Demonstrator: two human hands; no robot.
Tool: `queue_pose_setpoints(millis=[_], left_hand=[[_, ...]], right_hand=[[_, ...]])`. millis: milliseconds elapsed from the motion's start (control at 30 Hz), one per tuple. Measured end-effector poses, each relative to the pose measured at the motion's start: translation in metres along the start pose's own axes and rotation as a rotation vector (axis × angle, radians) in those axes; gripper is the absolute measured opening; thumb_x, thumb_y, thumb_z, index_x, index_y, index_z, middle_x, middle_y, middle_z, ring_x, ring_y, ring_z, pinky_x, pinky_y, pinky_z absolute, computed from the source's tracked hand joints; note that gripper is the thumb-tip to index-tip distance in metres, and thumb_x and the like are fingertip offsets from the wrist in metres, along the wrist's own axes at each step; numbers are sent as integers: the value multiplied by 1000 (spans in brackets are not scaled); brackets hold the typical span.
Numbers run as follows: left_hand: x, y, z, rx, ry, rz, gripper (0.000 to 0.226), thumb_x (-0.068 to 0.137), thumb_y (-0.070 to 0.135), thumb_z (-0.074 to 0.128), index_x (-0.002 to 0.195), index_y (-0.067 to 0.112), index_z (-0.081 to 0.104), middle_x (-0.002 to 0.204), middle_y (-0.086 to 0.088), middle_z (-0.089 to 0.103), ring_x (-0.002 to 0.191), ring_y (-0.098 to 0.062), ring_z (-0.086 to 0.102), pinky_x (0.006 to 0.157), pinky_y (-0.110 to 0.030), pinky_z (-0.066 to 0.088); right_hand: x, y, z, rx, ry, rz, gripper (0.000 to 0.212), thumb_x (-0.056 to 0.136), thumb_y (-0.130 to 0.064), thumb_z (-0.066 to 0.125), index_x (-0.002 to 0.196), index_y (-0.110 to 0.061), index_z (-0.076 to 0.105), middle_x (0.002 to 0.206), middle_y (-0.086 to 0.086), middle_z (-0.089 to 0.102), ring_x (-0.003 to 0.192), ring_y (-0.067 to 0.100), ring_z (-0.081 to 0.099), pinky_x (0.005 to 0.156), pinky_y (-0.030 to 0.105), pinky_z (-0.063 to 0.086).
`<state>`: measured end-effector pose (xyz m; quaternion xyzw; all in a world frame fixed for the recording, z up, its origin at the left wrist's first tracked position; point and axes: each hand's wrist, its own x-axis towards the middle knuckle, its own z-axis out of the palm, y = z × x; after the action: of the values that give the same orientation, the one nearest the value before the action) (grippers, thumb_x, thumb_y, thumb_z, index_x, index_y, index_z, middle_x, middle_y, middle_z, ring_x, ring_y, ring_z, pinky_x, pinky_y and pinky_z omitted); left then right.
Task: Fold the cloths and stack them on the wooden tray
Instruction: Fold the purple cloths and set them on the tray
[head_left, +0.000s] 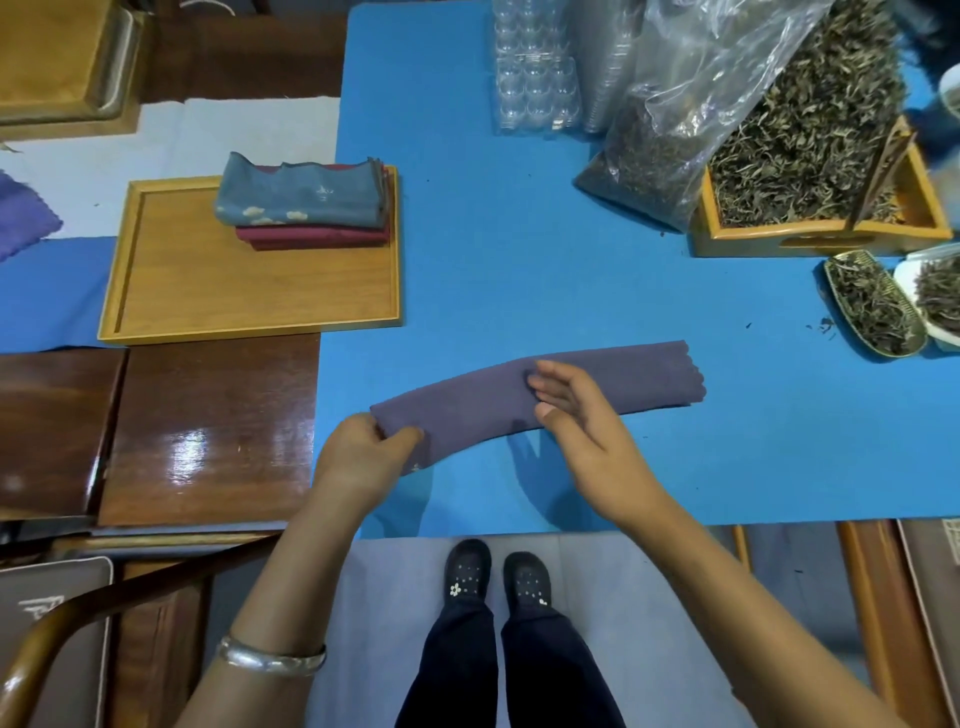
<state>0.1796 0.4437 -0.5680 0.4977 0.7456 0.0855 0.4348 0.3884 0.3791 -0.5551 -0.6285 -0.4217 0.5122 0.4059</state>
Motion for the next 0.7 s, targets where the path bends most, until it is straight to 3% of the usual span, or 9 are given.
queue_pose_setpoints(millis=[133, 233, 333, 400, 467, 600, 700], left_hand=[[-18, 11, 2, -176, -7, 23, 23, 67, 37, 64, 68, 14, 62, 64, 4, 64, 65, -17, 60, 56, -28, 43], [-29, 31, 1, -490, -116, 51, 7, 82, 18, 63, 76, 20, 66, 65, 9, 69, 62, -6, 65, 55, -25, 54], [-38, 56, 9, -548, -262, 145, 7, 88, 14, 61, 90, 8, 63, 80, -8, 68, 75, -17, 65, 68, -39, 57], [-42, 70, 17, -518, -344, 243, 22, 90, 22, 61, 89, 0, 57, 82, -15, 62, 79, -23, 59, 76, -45, 51], [-44, 82, 24, -472, -408, 308, 28, 92, 32, 56, 84, 6, 60, 81, -16, 64, 79, -25, 60, 78, -43, 49], [-41, 97, 37, -456, -491, 352, 38, 98, 37, 42, 74, 26, 68, 69, 9, 70, 67, -4, 63, 66, -15, 50], [-36, 100, 47, -397, -400, 371, 31, 97, 32, 44, 80, 20, 67, 71, 8, 68, 65, -6, 61, 66, -17, 47]], right_hand=[[2, 7, 8, -218, 26, -33, 50, 89, -16, 63, 136, -16, 45, 135, -5, 52, 126, 4, 46, 110, 29, 37], [-1, 7, 7, -337, -13, -112, 67, 78, -28, 74, 137, -20, 43, 136, -10, 50, 128, 5, 44, 109, 28, 37], [-6, 3, 11, -384, -31, -192, 77, 69, -42, 78, 135, -27, 42, 133, -15, 49, 125, 1, 46, 103, 20, 39], [-8, -2, 13, -344, 1, -218, 67, 70, -41, 77, 128, -28, 46, 125, -16, 55, 118, 2, 52, 96, 17, 43], [-9, -5, 12, -248, 77, -208, 47, 74, -33, 75, 116, -31, 51, 109, -19, 61, 104, 2, 59, 85, 15, 47], [-4, -8, -6, -13, 278, -137, 9, 84, -19, 59, 92, -15, 60, 81, -5, 65, 74, 10, 61, 70, 23, 48], [0, -4, -27, 36, 434, -89, 13, 89, -17, 56, 81, -7, 59, 69, 3, 58, 66, 8, 51, 63, 24, 45]])
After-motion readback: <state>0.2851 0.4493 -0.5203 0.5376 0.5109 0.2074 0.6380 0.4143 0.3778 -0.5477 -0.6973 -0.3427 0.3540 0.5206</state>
